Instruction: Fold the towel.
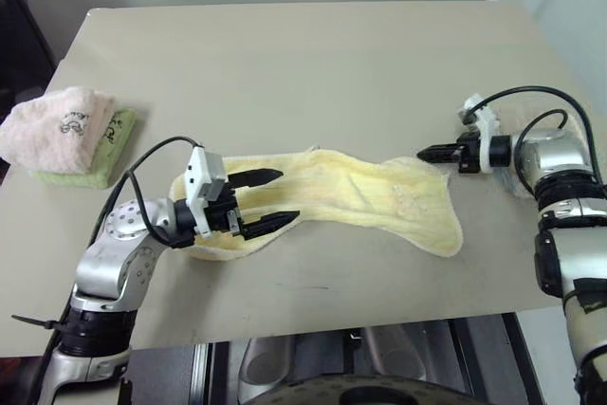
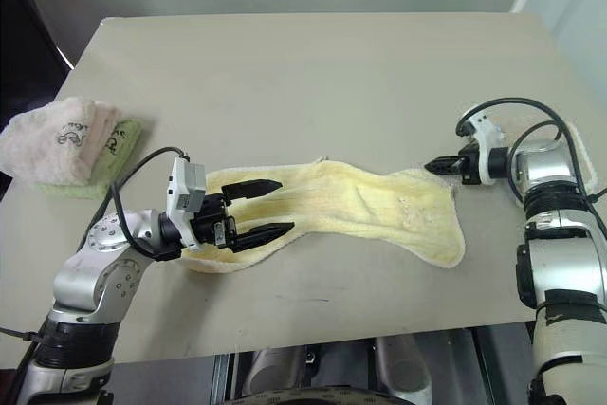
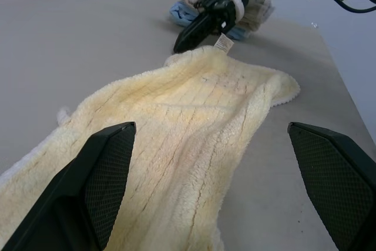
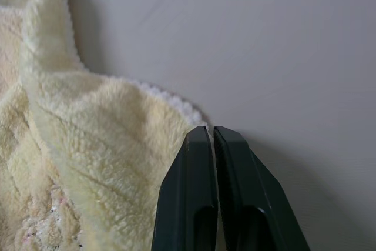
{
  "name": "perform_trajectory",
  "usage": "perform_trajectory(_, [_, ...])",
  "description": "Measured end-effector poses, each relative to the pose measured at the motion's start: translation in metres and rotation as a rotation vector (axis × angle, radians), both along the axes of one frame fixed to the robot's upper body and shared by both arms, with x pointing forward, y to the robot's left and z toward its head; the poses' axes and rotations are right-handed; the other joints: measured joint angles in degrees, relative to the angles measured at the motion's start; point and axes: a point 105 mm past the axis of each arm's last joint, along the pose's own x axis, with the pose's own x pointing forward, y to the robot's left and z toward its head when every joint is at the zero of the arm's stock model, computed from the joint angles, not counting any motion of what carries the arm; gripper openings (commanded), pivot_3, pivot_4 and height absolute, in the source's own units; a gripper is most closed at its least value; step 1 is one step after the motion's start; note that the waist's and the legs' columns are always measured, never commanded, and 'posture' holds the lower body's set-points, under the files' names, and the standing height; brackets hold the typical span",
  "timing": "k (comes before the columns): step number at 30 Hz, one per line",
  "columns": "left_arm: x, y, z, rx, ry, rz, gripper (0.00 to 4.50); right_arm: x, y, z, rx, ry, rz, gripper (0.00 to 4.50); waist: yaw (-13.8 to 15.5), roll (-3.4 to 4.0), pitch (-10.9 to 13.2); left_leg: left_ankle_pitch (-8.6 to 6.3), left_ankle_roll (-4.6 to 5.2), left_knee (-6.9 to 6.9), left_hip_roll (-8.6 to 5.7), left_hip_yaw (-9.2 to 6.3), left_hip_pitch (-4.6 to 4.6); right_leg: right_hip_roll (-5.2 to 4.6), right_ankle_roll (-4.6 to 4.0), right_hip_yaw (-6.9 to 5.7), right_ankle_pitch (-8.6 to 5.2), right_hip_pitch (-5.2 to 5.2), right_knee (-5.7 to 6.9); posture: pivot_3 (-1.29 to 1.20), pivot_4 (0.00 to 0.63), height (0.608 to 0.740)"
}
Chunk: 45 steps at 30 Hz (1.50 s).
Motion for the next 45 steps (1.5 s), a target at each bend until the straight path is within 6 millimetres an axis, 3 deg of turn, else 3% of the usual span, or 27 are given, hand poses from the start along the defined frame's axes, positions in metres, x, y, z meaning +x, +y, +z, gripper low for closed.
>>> perform_trajectory(2, [0.000,0.000,0.001,0.001,-0.006,-0.005,4.50,0.001,0.001,0.007,-0.019,-0.050,0.025,0.21,0.00,0.00,0.00,0.00,-0.01,-0.01,0.00,0.00,0.00,0.00,0.00,0.00,0.00,-0.01,0.00,0.00,0.150,0.703])
perform_trajectory(5, [0.000,0.001,0.001,0.002,-0.016,-0.007,4.50,0.000,0.002,0.006,-0.020,-0.050,0.032,0.79,0.01,0.00,0.00,0.00,0.00,-0.01,0.00,0.00,0.01,0.00,0.00,0.00,0.00,0.00,0.00,0.00,0.150,0.703])
perform_trajectory(11, [0.002,0.002,0.001,0.005,-0.020,-0.007,4.50,0.002,0.012,-0.004,-0.025,-0.047,0.040,2.77,0.00,0.01,0.00,0.01,0.00,-0.01,0.00,-0.01,0.02,0.00,-0.01,0.00,0.00,-0.01,0.01,0.00,0.150,0.703])
perform_trajectory(22, [0.004,0.002,0.002,0.011,-0.030,0.008,4.50,-0.006,0.019,-0.016,-0.077,-0.121,0.122,2.77,0.06,0.01,-0.01,0.01,0.00,-0.01,0.01,0.00,0.04,0.00,0.00,-0.01,0.00,0.04,0.00,0.00,0.150,0.703])
perform_trajectory(37, [0.003,0.001,0.003,0.011,-0.047,0.005,4.50,-0.025,0.022,-0.021,-0.123,-0.152,0.189,2.77,0.10,0.00,-0.01,0.01,-0.01,0.00,0.01,-0.01,0.07,0.00,0.01,-0.03,-0.01,0.10,-0.02,0.00,0.150,0.703])
perform_trajectory(45, [0.004,0.002,0.003,0.011,-0.051,0.006,4.50,-0.026,0.022,-0.022,-0.126,-0.153,0.188,2.77,0.10,-0.01,-0.01,0.01,-0.01,0.00,0.01,-0.01,0.10,0.00,0.02,-0.03,-0.01,0.14,-0.02,0.00,0.150,0.703])
